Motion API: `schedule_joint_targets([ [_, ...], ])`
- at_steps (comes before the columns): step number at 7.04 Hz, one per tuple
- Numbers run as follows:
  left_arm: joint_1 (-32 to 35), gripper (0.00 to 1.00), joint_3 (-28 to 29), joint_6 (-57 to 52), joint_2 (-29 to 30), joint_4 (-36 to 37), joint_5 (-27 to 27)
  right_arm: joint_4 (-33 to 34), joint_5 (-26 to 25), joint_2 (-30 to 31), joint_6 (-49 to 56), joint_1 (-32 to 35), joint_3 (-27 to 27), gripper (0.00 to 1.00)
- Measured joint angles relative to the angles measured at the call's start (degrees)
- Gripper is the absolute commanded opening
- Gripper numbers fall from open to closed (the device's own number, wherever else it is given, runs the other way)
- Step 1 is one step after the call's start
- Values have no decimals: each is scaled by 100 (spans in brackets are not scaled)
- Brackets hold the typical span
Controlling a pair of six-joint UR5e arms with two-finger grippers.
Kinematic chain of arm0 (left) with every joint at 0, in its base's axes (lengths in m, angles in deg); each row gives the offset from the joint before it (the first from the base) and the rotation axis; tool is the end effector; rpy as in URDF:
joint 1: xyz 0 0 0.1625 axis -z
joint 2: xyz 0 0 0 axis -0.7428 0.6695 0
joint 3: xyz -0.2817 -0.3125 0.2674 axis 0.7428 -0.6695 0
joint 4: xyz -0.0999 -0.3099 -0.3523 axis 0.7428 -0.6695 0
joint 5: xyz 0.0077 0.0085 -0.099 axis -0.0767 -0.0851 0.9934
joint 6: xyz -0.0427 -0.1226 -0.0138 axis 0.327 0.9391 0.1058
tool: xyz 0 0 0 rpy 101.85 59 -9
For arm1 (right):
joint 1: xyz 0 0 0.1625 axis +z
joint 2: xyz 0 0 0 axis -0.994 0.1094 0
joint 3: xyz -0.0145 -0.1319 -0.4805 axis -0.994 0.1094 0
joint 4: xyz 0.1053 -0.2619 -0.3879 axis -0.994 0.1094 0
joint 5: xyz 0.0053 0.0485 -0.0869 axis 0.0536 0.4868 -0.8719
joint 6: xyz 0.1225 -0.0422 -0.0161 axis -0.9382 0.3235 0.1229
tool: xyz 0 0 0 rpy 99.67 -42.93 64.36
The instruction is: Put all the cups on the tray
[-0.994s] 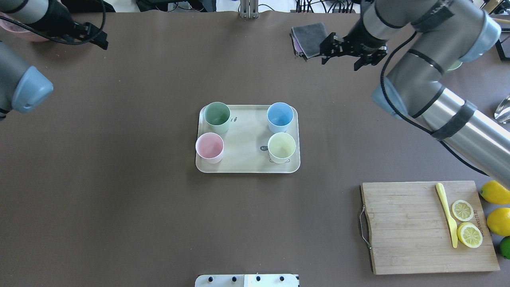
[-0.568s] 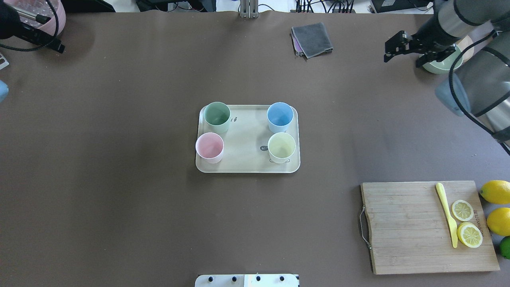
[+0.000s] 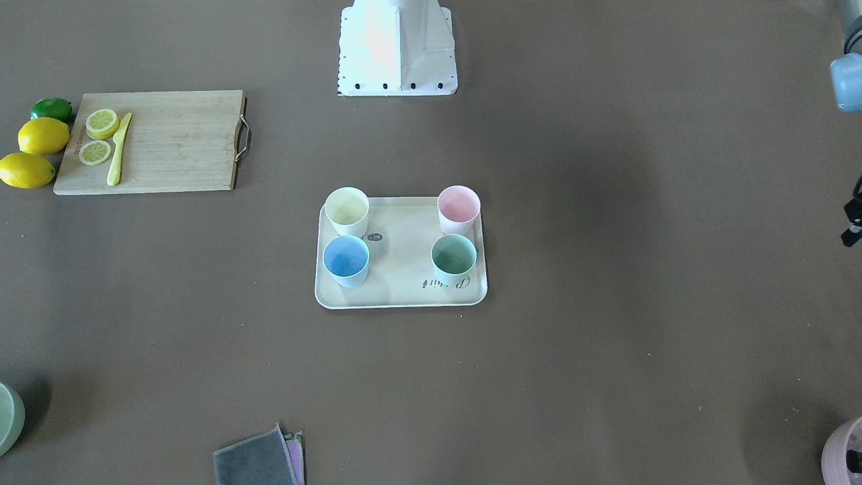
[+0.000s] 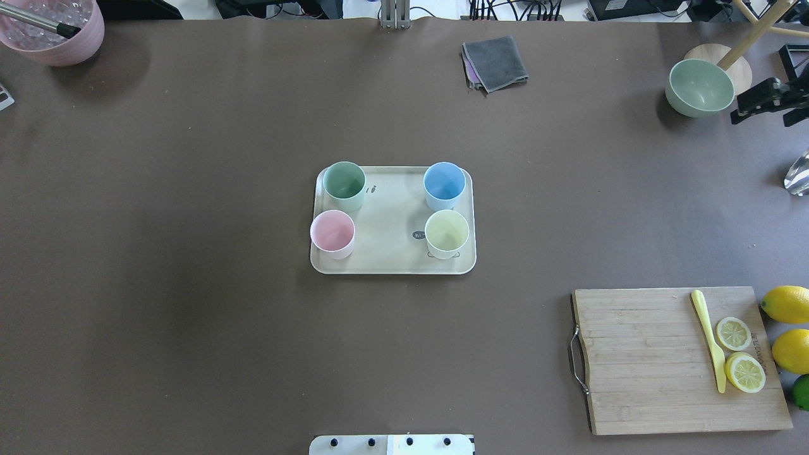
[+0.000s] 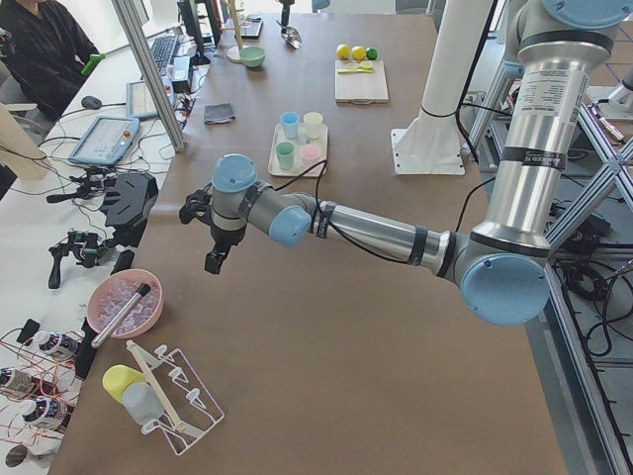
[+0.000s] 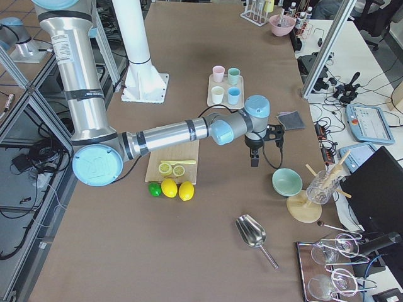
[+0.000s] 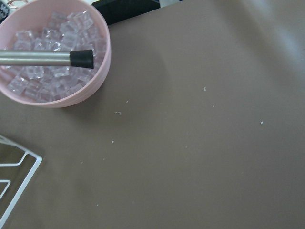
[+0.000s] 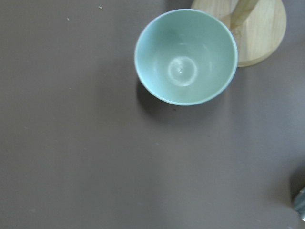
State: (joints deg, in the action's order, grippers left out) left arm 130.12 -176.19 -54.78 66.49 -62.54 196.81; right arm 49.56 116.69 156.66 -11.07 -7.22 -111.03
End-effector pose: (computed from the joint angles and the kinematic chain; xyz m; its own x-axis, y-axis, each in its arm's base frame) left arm 0.0407 -0.6632 0.5934 0.7321 0.2935 -0.6148 -0.0269 0.9142 0.4044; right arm -0.1060 -0.6440 0.6117 0.6944 -0.0064 0.7196 -0.1001 0.9894 0.1054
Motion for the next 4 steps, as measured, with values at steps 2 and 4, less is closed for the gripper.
schedule_joint_targets([
  [2,514,98,13,-691,-99,703,54,509,227,547,1674,814,-7,100],
  [4,707,98,118,-870,-287,978,79,1152,268,879,2884,1426,-31,100],
])
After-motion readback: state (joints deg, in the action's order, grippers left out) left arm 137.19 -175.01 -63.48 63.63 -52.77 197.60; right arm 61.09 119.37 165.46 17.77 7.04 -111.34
